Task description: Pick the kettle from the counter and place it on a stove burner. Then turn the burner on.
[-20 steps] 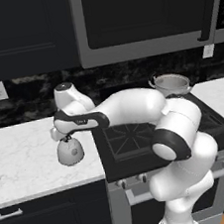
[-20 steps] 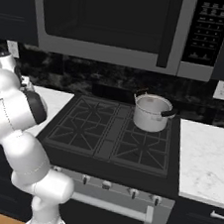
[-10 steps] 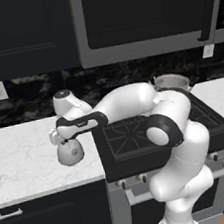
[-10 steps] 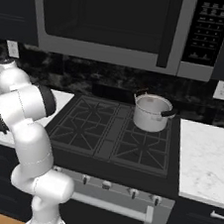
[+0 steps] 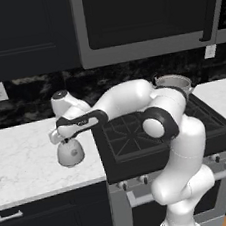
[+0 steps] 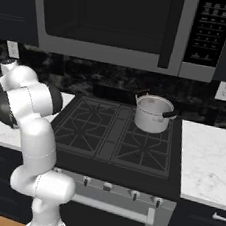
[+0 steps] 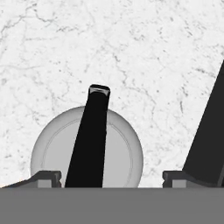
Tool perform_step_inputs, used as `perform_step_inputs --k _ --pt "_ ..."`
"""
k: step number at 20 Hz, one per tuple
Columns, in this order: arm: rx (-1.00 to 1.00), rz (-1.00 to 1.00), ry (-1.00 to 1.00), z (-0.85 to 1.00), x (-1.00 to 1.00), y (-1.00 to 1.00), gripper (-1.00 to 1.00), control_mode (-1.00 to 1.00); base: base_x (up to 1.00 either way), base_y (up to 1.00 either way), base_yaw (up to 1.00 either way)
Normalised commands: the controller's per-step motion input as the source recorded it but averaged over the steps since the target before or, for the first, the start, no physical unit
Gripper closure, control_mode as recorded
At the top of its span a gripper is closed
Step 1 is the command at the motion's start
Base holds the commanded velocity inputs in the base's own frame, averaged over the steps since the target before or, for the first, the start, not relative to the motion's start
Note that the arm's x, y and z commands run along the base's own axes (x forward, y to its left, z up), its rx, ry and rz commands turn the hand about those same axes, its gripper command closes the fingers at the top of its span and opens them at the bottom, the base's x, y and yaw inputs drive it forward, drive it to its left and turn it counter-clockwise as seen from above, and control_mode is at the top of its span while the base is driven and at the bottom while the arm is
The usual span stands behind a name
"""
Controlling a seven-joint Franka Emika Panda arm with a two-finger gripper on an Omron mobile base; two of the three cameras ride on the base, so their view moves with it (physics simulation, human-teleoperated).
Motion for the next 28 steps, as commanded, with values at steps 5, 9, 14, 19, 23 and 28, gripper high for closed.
perform_step_inputs --k 5,9,14,19,23,28 --pt "0.00 0.00 0.00 0.00 0.00 0.00 1.00 -1.00 0.00 0.00 0.00" --pt "0.00 0.00 -0.04 0.00 -0.01 -0.04 1.00 -1.00 0.00 0.00 0.00" --pt "0.00 0.00 -0.18 0.03 -0.25 -0.32 1.00 -1.00 0.00 0.00 0.00" --pt "0.00 -0.05 -0.40 0.22 -0.63 -0.79 1.00 -1.00 0.00 0.00 0.00" --pt "0.00 -0.11 -0.45 0.24 -0.61 -1.00 1.00 -1.00 0.00 0.00 0.00" --pt "0.06 -0.16 -0.38 0.51 -0.32 -1.00 1.00 -1.00 0.00 0.00 0.00"
